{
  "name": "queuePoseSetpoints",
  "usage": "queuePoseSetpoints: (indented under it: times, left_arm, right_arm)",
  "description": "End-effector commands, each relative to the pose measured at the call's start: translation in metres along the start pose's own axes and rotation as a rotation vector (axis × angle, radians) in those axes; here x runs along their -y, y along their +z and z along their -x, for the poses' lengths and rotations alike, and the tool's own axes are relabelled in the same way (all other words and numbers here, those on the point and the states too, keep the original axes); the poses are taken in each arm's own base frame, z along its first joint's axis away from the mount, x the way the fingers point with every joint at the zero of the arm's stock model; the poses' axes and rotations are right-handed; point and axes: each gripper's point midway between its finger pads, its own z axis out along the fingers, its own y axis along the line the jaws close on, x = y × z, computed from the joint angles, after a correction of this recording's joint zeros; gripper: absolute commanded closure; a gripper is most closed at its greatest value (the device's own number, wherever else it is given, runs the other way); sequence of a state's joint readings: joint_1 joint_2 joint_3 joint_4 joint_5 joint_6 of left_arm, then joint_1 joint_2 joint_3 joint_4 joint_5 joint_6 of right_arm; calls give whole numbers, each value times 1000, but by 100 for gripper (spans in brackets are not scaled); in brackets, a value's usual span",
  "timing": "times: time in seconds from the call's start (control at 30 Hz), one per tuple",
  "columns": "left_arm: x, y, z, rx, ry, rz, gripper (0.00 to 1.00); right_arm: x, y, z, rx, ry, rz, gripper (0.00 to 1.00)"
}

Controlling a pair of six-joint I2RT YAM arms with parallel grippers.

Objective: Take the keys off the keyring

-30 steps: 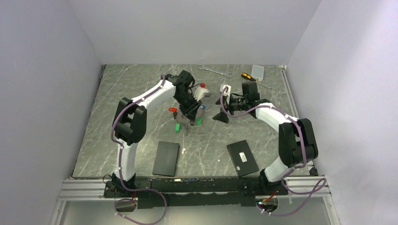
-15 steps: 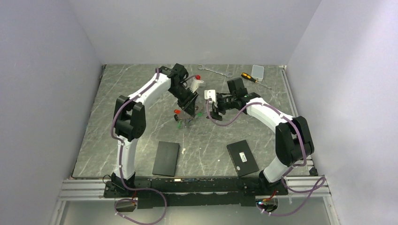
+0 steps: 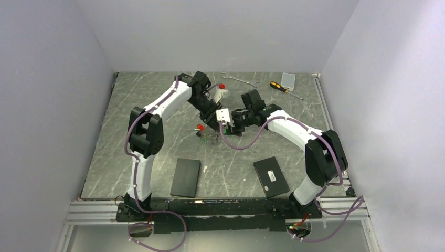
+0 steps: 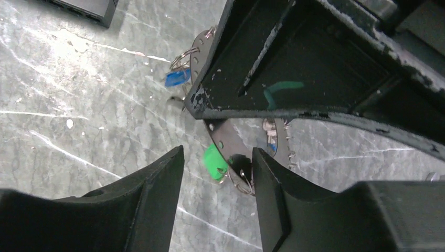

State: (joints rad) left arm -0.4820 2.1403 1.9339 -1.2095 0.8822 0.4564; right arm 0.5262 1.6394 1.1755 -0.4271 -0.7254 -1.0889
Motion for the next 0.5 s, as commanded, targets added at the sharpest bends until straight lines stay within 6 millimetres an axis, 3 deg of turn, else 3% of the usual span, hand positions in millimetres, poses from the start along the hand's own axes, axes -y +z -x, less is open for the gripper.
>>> queuePoseSetpoints:
  times: [0.0, 0.13, 0.27, 0.37, 0.47]
  left_arm:
    - [23, -6, 16, 52, 43, -83, 90]
    - [25, -5, 15, 52, 32, -102, 90]
    - [27, -8, 19, 61, 39, -98, 87]
    - [20, -15, 24, 81, 49, -48, 73]
    - [10, -32, 31, 118, 36, -3, 47]
  right_arm:
    - [15, 0, 12, -8, -67, -33, 48]
    - [16, 4, 13, -25, -79, -40, 61]
    - [16, 5, 12, -41, -62, -55, 85]
    - [17, 4, 13, -43, -25, -71, 100]
    - [19, 1, 15, -32, 34, -95, 100]
